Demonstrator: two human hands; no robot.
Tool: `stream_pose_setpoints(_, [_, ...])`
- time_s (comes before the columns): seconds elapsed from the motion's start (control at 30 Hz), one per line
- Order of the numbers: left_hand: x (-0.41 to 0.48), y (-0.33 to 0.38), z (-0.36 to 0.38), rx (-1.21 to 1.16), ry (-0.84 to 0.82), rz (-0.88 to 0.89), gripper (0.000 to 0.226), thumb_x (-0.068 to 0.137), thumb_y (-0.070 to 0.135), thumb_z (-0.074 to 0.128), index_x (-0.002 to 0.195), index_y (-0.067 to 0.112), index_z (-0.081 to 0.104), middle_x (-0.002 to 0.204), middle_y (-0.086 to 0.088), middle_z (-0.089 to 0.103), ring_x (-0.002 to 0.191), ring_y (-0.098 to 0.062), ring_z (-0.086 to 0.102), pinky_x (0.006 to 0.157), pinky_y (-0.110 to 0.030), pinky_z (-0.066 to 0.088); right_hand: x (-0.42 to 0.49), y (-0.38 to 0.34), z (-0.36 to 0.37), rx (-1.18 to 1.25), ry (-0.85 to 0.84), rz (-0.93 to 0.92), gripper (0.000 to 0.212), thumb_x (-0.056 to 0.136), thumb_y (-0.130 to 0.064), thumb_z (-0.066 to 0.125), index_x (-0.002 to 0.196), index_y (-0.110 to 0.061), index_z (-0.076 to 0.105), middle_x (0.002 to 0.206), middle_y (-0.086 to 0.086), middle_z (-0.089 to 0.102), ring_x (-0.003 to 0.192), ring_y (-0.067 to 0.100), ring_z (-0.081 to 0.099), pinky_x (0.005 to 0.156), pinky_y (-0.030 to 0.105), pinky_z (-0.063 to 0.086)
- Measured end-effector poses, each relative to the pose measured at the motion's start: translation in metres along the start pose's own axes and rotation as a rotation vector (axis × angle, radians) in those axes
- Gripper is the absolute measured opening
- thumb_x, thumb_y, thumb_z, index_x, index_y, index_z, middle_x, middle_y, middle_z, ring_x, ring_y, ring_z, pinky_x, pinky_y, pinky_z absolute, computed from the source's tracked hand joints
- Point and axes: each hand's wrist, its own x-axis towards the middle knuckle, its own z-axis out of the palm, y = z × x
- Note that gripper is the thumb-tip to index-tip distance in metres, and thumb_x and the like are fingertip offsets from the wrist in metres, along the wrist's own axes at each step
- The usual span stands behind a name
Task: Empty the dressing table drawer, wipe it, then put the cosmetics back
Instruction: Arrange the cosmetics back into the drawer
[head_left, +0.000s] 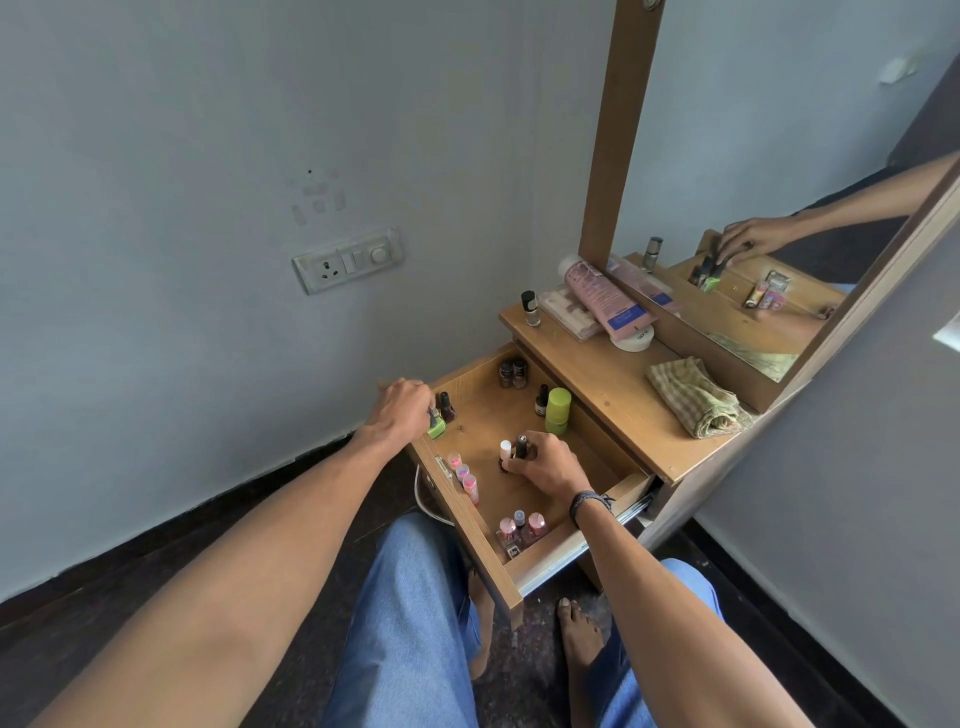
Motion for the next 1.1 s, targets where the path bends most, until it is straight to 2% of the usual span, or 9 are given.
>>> stream_pose_setpoints(0.17, [0.002,-0.001,0.003,0.009,0.038,-0.004,0.019,0.086,0.009,0.073,0.104,0.015,0.077,0.109,-0.003,0.072,0.103,-0.021,0.063,0.097,-0.043,0.046,0.001,0.001,0.001,0.012,0.005,0.010,0.028,0.085,-0.042,0.078,0.098,-0.022,0.065,0.096,-0.004,0.067,0.088,0.017,0.062,0.069,0.032,0.045])
stream_pose_setpoints(0.27, [0.003,-0.001,0.003,0.005,0.044,-0.010,0.018,0.087,0.010,0.073,0.104,0.015,0.077,0.110,-0.004,0.072,0.103,-0.021,0.062,0.095,-0.041,0.048,0.001,0.001,0.001,0.021,-0.002,0.010,0.026,0.085,-0.042,0.078,0.099,-0.023,0.065,0.097,-0.004,0.067,0.088,0.016,0.063,0.071,0.033,0.049])
stream_pose_setpoints(0.4, [0.003,0.002,0.002,0.013,0.046,-0.003,0.018,0.087,0.010,0.072,0.104,0.014,0.076,0.110,-0.003,0.071,0.103,-0.020,0.062,0.094,-0.041,0.047,0.000,-0.001,0.000,0.027,-0.016,0.004,0.020,0.087,-0.038,0.078,0.095,-0.027,0.063,0.093,-0.007,0.065,0.083,0.012,0.059,0.062,0.026,0.041])
stream_pose_setpoints(0.57, [0.003,0.005,0.001,-0.016,0.068,0.007,0.032,0.085,0.005,0.072,0.116,0.012,0.072,0.115,-0.006,0.068,0.104,-0.024,0.061,0.093,-0.045,0.050,-0.002,-0.002,-0.001,0.026,-0.015,0.003,0.018,0.087,-0.036,0.078,0.094,-0.028,0.063,0.092,-0.007,0.065,0.084,0.013,0.059,0.060,0.025,0.038])
stream_pose_setpoints(0.67, [0.000,0.014,-0.003,-0.076,0.102,0.049,0.040,0.082,0.002,0.068,0.120,0.011,0.069,0.118,-0.007,0.065,0.106,-0.024,0.058,0.094,-0.044,0.052,0.000,-0.002,-0.001,0.014,-0.015,0.030,0.022,0.084,-0.031,0.079,0.099,-0.028,0.063,0.096,-0.005,0.065,0.089,0.017,0.060,0.067,0.030,0.041])
stream_pose_setpoints(0.77, [-0.011,0.035,-0.002,-0.169,0.099,0.117,0.041,0.083,0.004,0.065,0.122,0.015,0.068,0.125,-0.004,0.063,0.113,-0.020,0.054,0.101,-0.039,0.047,0.000,0.001,0.000,0.004,-0.002,0.066,0.029,0.081,-0.024,0.077,0.107,-0.026,0.064,0.103,0.001,0.068,0.097,0.025,0.063,0.076,0.033,0.046])
stream_pose_setpoints(0.83, [-0.020,0.051,0.005,-0.198,0.051,0.175,0.038,0.087,0.007,0.063,0.123,0.018,0.067,0.127,0.000,0.062,0.116,-0.017,0.053,0.104,-0.036,0.045,-0.002,0.002,-0.001,0.002,0.019,0.084,0.032,0.082,-0.018,0.073,0.113,-0.024,0.065,0.103,0.001,0.067,0.098,0.026,0.063,0.078,0.037,0.050])
stream_pose_setpoints(0.93, [-0.030,0.069,0.021,-0.218,0.005,0.224,0.033,0.092,0.017,0.064,0.125,0.020,0.066,0.123,0.001,0.064,0.113,-0.015,0.053,0.101,-0.034,0.047,-0.003,0.005,-0.004,0.032,0.065,0.115,0.032,0.082,-0.012,0.072,0.111,-0.025,0.070,0.097,-0.002,0.066,0.097,0.024,0.064,0.082,0.040,0.054])
stream_pose_setpoints(1.1, [-0.033,0.088,0.031,-0.177,-0.023,0.248,0.041,0.091,0.039,0.067,0.129,0.023,0.064,0.127,0.002,0.064,0.115,-0.019,0.053,0.096,-0.038,0.047,-0.003,0.006,-0.005,0.072,0.101,0.136,0.029,0.082,-0.011,0.076,0.107,-0.025,0.073,0.099,-0.004,0.066,0.098,0.021,0.063,0.087,0.042,0.056])
